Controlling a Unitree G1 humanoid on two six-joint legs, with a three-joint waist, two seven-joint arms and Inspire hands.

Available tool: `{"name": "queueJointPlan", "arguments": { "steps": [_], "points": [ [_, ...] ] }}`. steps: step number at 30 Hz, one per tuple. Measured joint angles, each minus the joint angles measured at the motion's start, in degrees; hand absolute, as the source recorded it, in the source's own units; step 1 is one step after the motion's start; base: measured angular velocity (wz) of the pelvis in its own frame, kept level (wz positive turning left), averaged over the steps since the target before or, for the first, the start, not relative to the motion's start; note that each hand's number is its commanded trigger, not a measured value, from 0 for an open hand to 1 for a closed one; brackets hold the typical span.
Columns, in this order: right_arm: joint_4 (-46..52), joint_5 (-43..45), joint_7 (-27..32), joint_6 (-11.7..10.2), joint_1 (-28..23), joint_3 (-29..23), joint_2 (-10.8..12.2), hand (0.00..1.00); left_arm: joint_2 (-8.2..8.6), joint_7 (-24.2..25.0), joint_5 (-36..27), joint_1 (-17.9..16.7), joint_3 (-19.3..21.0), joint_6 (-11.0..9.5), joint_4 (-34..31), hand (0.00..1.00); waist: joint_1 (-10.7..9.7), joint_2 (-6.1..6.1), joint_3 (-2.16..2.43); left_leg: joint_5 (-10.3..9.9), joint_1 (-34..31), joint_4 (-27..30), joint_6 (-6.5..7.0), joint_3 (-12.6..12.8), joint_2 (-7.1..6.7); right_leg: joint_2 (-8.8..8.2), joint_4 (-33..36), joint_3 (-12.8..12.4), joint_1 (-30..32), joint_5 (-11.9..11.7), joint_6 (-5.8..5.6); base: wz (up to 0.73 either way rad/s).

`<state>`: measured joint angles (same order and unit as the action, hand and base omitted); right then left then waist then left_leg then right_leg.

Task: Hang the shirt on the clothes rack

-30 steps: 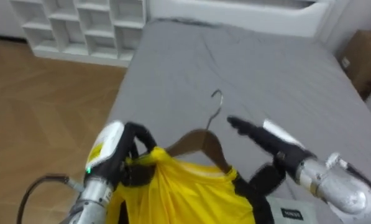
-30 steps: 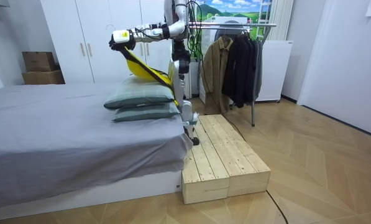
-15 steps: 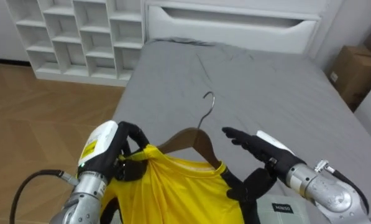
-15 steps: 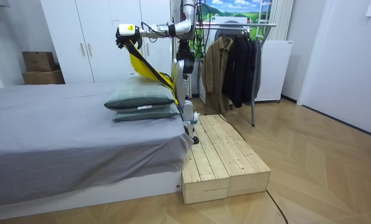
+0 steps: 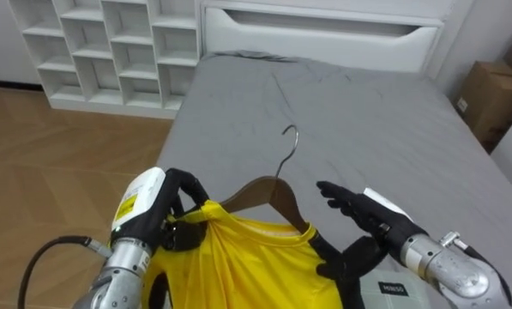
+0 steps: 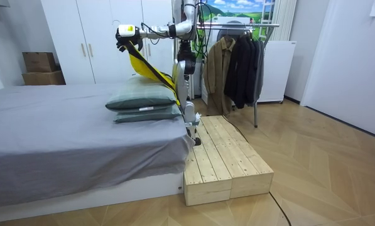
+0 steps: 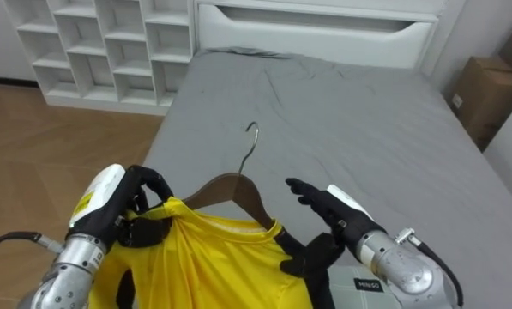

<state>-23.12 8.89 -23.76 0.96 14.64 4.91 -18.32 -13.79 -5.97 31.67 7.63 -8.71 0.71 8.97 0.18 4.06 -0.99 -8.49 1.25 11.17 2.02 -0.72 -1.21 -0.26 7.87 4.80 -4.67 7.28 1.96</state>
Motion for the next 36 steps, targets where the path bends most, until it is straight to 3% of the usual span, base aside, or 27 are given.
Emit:
{"name": "queueJointPlan", "arguments": {
  "steps": [5, 11, 16, 26, 36],
  "points": [
    [-0.96, -0.75, 0.28, -0.01, 0.01, 0.0, 0.02, 0.0, 0.12, -0.01, -0.84, 0.06, 0.0, 0.0, -0.04, 1.0, 0.07, -0.16, -0.1, -0.25, 0.0, -0.22, 0.0, 0.32, 0.26, 0.19, -0.01, 0.19, 0.12, 0.0, 0.0, -0.01],
    [-1.12, -2.34, 0.85, -0.01, 0.01, 0.0, 0.3, 0.0, 1.39, -0.01, -2.84, 0.21, 0.01, -0.01, -0.2, 1.0, 0.2, -0.78, -0.24, -0.37, 0.01, -0.2, 0.0, 0.61, 0.33, 0.39, 0.23, -0.02, 0.34, 0.0, 0.0, -0.02],
    [-1.12, -2.34, 0.87, -0.01, 0.01, 0.0, 1.7, 0.0, 2.16, -0.01, -2.84, 1.12, 0.06, -0.09, -1.91, 1.0, 0.27, -1.47, -0.16, -0.36, -0.2, -0.23, 0.0, 0.68, 0.31, 0.45, 0.68, -0.16, 0.97, 0.13, -0.13, -0.02],
    [-1.05, -2.34, 1.51, -0.14, 0.32, 0.06, 2.4, 0.0, 1.09, -0.01, -2.66, 1.2, -0.07, -0.1, -4.17, 1.0, 0.38, -1.42, -0.12, -0.36, -0.14, -0.32, 0.02, 0.56, 0.29, 0.4, 0.68, -0.09, 0.99, 0.19, -0.12, 0.0],
    [-1.02, -1.97, 1.83, -0.15, 0.88, 0.67, 2.61, 0.0, 1.26, -0.02, -1.74, 1.2, -0.51, -0.31, -4.78, 1.0, 1.42, -1.3, -0.01, -0.35, 0.36, -0.3, 0.02, 1.33, 0.4, 0.44, 0.78, -0.47, 0.64, 0.22, -0.12, -0.02]
  ]
}}
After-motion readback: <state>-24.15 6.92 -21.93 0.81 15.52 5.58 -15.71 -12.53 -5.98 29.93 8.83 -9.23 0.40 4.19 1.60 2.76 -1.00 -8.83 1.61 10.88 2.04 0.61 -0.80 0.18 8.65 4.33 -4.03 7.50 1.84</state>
